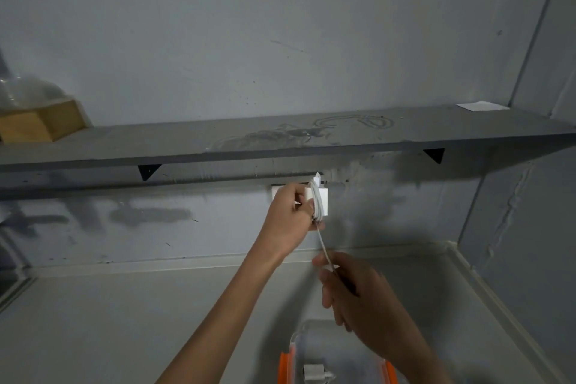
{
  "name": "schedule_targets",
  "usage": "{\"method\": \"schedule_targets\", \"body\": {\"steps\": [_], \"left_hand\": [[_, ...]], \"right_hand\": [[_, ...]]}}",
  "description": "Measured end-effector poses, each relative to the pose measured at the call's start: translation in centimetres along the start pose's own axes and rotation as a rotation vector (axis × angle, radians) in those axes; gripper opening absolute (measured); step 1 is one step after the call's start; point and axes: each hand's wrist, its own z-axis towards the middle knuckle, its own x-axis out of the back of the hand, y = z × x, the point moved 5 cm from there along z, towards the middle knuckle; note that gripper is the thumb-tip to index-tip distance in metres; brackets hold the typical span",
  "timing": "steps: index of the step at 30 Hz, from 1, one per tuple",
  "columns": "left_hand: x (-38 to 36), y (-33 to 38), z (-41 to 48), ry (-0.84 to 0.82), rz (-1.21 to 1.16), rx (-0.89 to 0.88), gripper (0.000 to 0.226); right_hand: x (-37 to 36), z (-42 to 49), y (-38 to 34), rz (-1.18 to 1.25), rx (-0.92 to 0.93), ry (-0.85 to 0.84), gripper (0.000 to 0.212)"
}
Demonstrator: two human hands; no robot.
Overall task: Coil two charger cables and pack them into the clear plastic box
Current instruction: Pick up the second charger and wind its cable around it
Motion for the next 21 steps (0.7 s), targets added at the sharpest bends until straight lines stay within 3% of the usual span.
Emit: {"method": "schedule_targets", "body": {"steps": [5, 9, 12, 16, 19, 21], "left_hand": [[-0.6, -0.3, 0.7, 0.005, 0.035, -0.064, 0.013], [0.4, 0.8, 1.8, 0.202, 0.129, -0.294, 0.022], [0.5, 0.8, 1.9, 0.279, 0.266, -0.45, 0.029], [-1.9, -1.8, 1.2, 0.139, 0.601, -0.541, 0.04], [-2.9, -3.4, 1.1, 0.059, 0.538, -0.501, 0.041], [-3.6, -3.6, 0.9, 0.01, 0.484, -0.483, 0.038]], "right_hand": [[1.7, 0.4, -0.3, 0.085, -0.038, -0.052, 0.018], [1.0, 1.4, 2.7, 0.317, -0.072, -0.043, 0.014], [0.7, 0.7, 5.4, 0.116, -0.027, 0.048, 0.017], [3.4, 0.4, 5.3, -0.156, 0.068, 0.174, 0.03], [5.2, 1.3, 3.1, -0.263, 0.163, 0.178, 0.011], [7.0, 2.2, 1.8, -0.362, 0.217, 0.229, 0.014]]}}
